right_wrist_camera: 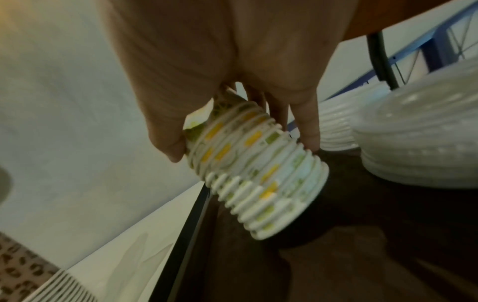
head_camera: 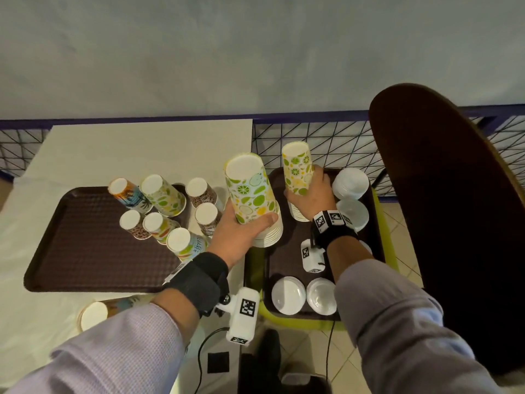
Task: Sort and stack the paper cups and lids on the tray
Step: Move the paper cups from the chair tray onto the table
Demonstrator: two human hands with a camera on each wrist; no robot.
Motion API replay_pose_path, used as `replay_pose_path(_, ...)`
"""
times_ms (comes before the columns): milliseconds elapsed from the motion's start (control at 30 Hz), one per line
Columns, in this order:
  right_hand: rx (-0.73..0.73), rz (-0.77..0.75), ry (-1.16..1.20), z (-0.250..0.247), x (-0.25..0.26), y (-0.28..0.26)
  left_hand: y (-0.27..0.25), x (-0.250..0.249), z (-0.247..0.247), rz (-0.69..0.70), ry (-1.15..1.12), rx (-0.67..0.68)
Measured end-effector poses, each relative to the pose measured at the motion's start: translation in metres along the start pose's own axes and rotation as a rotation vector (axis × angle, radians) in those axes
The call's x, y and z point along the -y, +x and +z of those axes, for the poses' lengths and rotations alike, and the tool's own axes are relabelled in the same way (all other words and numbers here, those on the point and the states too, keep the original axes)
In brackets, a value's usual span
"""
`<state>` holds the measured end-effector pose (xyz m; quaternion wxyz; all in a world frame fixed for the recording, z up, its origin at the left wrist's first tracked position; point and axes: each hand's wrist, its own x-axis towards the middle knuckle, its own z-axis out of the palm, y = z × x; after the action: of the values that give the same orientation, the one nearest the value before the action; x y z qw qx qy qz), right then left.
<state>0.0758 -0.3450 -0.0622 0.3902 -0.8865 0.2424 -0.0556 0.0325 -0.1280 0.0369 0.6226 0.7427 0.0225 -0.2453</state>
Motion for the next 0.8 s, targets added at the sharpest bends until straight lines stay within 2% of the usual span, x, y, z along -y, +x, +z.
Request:
replay_pose_path(200, 0.041, 0.142, 0.104, 0.008, -0.007, 0.002, 0.001, -0.002, -0.002, 0.001, 0.004, -0.027)
replay_pose_path(367, 0.048, 0.149, 0.161, 0.003, -0.007, 0.001, 0.000, -0.004, 0.002, -0.010, -0.033, -0.042)
replay_pose_path(633, -0.168, 0.076, 0.347, -0.048, 0.012, -0.035, -0.025, -0.039, 0.004, -0.022, -0.125, -0.037)
replay_pose_path(800, -0.229, 0.063, 0.482, -0.090, 0.044, -0.076, -0.070, -0.084, -0.015, -0.009, -0.083, 0.122)
